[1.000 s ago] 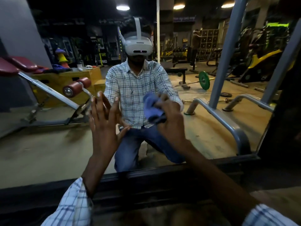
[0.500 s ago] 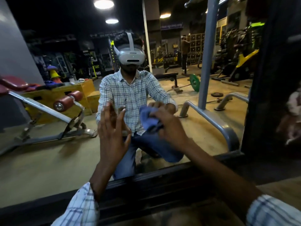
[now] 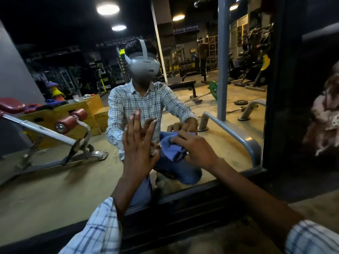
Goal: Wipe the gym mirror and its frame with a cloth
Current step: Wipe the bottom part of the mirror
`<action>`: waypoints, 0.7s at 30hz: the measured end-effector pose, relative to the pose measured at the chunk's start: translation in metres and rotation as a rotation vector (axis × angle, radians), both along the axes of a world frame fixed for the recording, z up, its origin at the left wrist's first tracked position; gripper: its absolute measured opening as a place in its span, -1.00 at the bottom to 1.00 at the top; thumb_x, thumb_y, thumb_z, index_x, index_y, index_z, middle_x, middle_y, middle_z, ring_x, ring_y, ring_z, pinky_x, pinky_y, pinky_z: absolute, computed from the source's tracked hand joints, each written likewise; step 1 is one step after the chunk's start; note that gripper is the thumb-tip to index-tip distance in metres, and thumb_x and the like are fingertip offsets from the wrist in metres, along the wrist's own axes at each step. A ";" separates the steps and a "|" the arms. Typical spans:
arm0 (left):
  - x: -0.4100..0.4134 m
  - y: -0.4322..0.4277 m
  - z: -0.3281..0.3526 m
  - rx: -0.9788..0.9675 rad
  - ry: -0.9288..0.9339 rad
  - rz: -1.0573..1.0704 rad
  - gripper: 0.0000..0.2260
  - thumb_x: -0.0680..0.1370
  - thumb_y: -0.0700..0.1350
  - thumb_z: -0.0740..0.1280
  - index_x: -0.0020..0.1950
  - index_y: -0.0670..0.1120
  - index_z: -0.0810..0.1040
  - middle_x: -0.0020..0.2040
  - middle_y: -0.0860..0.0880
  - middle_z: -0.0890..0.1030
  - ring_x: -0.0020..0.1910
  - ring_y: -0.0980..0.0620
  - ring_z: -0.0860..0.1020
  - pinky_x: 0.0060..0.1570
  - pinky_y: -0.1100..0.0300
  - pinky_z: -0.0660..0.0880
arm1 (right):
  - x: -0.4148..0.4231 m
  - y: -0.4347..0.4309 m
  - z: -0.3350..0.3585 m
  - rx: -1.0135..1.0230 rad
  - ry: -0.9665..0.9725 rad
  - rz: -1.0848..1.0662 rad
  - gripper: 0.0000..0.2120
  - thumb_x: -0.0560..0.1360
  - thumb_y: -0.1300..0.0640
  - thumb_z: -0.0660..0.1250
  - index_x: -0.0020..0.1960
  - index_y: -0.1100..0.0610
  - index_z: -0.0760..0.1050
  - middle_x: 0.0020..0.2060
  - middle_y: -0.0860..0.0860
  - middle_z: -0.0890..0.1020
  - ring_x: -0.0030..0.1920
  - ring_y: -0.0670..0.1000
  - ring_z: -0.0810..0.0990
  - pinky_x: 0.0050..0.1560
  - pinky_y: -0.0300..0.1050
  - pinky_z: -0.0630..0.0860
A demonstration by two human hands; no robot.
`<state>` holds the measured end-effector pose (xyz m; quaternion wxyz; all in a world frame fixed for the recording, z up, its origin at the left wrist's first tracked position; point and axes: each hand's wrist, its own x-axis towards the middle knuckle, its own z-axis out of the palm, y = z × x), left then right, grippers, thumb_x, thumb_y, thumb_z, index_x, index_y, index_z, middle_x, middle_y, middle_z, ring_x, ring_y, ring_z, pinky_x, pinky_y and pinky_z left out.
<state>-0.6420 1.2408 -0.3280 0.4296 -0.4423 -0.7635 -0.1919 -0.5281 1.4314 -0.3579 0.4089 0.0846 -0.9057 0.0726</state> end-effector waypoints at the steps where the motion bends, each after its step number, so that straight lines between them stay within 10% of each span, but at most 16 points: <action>1: 0.003 0.004 0.002 -0.005 0.019 -0.004 -0.18 0.49 0.01 0.53 0.67 0.03 0.21 0.70 -0.20 -0.08 0.68 -0.19 -0.11 0.58 -0.04 -0.15 | 0.002 0.011 0.008 0.022 0.010 -0.032 -0.50 0.37 0.28 0.44 0.29 0.05 0.54 0.14 0.08 0.54 -0.06 0.16 0.57 -0.15 0.06 0.58; 7: 0.012 0.035 0.008 -0.021 -0.009 0.034 -0.08 0.41 0.14 0.56 0.67 0.06 0.19 0.69 -0.22 -0.11 0.68 -0.25 -0.13 0.57 -0.19 -0.12 | 0.001 0.055 0.080 -0.524 0.559 -0.213 -0.55 0.41 0.22 0.55 0.26 0.12 0.53 0.15 0.07 0.59 0.10 0.00 0.57 0.09 -0.22 0.56; 15: 0.013 0.044 -0.002 -0.015 0.076 0.052 -0.05 0.40 0.14 0.60 0.67 -0.01 0.21 0.69 -0.27 -0.07 0.67 -0.29 -0.08 0.58 -0.29 -0.03 | 0.017 0.038 -0.016 -0.150 0.078 -0.057 -0.45 0.36 0.29 0.44 0.32 -0.01 0.51 0.21 0.03 0.53 0.03 0.16 0.59 -0.10 0.00 0.58; 21: 0.021 0.051 0.001 -0.037 0.064 0.067 -0.06 0.38 0.08 0.56 0.67 -0.03 0.20 0.69 -0.25 -0.07 0.67 -0.26 -0.08 0.58 -0.27 0.00 | 0.041 0.100 0.073 -0.648 0.694 -0.209 -0.61 0.44 0.21 0.48 0.24 0.21 0.54 0.12 0.02 0.56 0.10 -0.09 0.53 0.12 -0.36 0.49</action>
